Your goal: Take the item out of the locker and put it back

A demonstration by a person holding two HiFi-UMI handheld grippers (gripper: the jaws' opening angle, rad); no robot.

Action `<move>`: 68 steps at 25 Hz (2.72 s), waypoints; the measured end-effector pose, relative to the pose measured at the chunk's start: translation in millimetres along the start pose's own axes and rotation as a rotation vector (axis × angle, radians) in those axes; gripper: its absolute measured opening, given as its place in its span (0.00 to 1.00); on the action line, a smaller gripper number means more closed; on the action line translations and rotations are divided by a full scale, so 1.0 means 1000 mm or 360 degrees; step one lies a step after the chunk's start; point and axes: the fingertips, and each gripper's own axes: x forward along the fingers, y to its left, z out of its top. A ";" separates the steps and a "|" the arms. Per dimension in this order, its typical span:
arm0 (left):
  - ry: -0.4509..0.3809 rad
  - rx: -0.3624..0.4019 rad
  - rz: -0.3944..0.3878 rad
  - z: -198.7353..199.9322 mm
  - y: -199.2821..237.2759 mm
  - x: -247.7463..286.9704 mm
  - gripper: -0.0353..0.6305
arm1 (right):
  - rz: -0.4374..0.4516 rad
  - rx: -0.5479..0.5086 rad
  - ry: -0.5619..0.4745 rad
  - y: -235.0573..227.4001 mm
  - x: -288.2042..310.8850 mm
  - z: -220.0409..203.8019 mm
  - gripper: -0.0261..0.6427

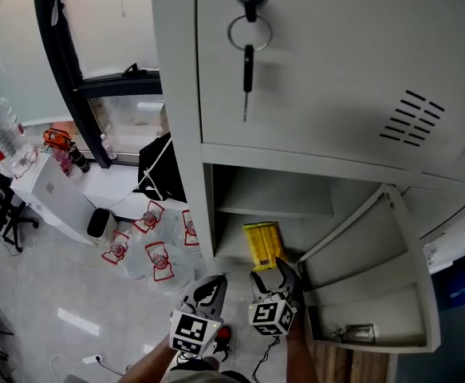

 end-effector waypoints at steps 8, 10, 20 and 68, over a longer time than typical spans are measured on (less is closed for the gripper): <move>0.0013 -0.0025 0.0037 -0.006 0.008 0.001 0.09 | -0.0007 -0.0067 0.0051 0.003 0.016 -0.009 0.48; 0.0007 -0.0027 0.0043 -0.006 0.009 -0.001 0.09 | -0.0024 -0.0070 0.0053 0.004 0.017 -0.010 0.47; 0.0012 -0.0038 0.0071 -0.008 0.014 -0.008 0.09 | -0.0022 0.0025 0.0016 -0.002 0.011 -0.006 0.28; -0.0268 0.0088 -0.0018 0.044 -0.055 -0.085 0.09 | -0.0409 0.0867 -0.0626 -0.054 -0.215 0.053 0.10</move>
